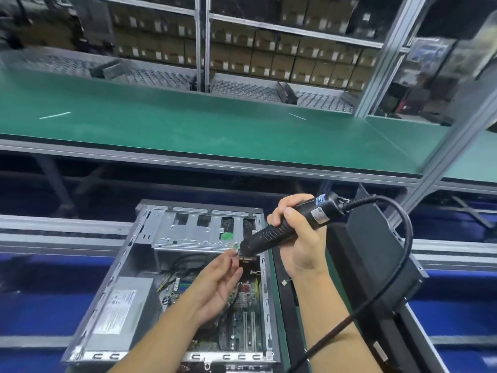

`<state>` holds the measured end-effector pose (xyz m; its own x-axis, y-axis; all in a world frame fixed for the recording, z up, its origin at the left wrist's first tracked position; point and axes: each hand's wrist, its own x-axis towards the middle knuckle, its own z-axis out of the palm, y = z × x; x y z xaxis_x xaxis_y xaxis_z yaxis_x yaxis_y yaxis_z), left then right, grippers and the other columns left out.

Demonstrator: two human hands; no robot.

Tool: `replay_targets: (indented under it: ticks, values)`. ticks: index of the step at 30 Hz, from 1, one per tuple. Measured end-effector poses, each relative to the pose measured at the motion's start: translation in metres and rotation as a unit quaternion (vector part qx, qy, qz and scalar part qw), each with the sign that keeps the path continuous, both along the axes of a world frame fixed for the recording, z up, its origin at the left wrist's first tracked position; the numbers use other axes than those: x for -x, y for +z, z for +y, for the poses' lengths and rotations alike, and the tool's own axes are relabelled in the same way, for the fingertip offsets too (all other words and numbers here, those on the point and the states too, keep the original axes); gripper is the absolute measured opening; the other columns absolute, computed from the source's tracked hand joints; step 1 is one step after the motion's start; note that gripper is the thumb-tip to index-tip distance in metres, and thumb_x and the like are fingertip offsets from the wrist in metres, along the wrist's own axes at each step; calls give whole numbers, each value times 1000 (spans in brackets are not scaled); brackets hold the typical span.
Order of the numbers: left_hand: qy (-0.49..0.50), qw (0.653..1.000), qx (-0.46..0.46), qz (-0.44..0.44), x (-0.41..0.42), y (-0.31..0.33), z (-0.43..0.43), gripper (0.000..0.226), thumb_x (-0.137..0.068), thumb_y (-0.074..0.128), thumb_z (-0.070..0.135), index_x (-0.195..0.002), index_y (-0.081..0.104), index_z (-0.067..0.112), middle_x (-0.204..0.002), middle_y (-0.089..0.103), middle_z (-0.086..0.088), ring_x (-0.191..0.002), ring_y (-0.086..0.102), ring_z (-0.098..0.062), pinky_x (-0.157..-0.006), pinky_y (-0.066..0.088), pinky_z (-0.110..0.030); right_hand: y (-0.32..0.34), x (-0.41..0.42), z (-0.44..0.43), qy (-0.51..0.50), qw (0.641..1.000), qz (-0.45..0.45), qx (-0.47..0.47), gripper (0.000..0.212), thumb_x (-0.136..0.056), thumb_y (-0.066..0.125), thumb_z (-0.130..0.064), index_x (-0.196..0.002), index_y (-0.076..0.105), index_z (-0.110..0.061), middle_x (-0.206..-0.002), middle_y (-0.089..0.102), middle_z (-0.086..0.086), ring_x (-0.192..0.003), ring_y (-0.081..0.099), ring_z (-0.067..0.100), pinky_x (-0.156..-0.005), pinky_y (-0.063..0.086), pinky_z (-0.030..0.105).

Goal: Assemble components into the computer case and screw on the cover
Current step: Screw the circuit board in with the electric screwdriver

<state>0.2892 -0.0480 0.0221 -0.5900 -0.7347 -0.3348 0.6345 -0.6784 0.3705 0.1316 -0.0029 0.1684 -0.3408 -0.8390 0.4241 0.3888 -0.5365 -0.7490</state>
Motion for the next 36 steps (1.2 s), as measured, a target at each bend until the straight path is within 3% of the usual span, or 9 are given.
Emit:
replay_targets:
  ticks: [3,8,25,36]
  values:
    - [0,1000,-17,-2,0,-3,4,34,-83,68,6,-116,66,-2,-89,70,-12,-80,73,-16,-66,61,-28,-4,-4,5,3,1000,-3,-5,12,-79,66,-4,-84,63,-14,-80,59,8,-62,55,20,-68,49,34]
    - [-2,999,-34,1,1,-8,11,36,-83,66,8,-118,60,1,-86,70,-11,-75,72,-14,-63,61,-28,-10,-5,11,-9,1000,1,-15,23,-83,54,5,-83,63,-16,-76,59,5,-63,54,20,-68,47,34]
    - [69,991,-110,25,24,14,32,27,-77,71,25,-90,64,2,-72,68,-8,-61,69,-12,-57,60,-26,-10,-3,14,-10,999,-30,-7,14,-81,54,7,-86,55,-7,-78,58,10,-61,52,23,-67,48,36]
    - [81,992,-92,4,31,24,35,28,-77,69,20,-95,64,-1,-80,72,-13,-67,73,-14,-56,60,-27,-10,10,16,-16,999,-49,-10,14,-82,54,5,-87,54,-8,-79,56,10,-62,53,22,-69,48,37]
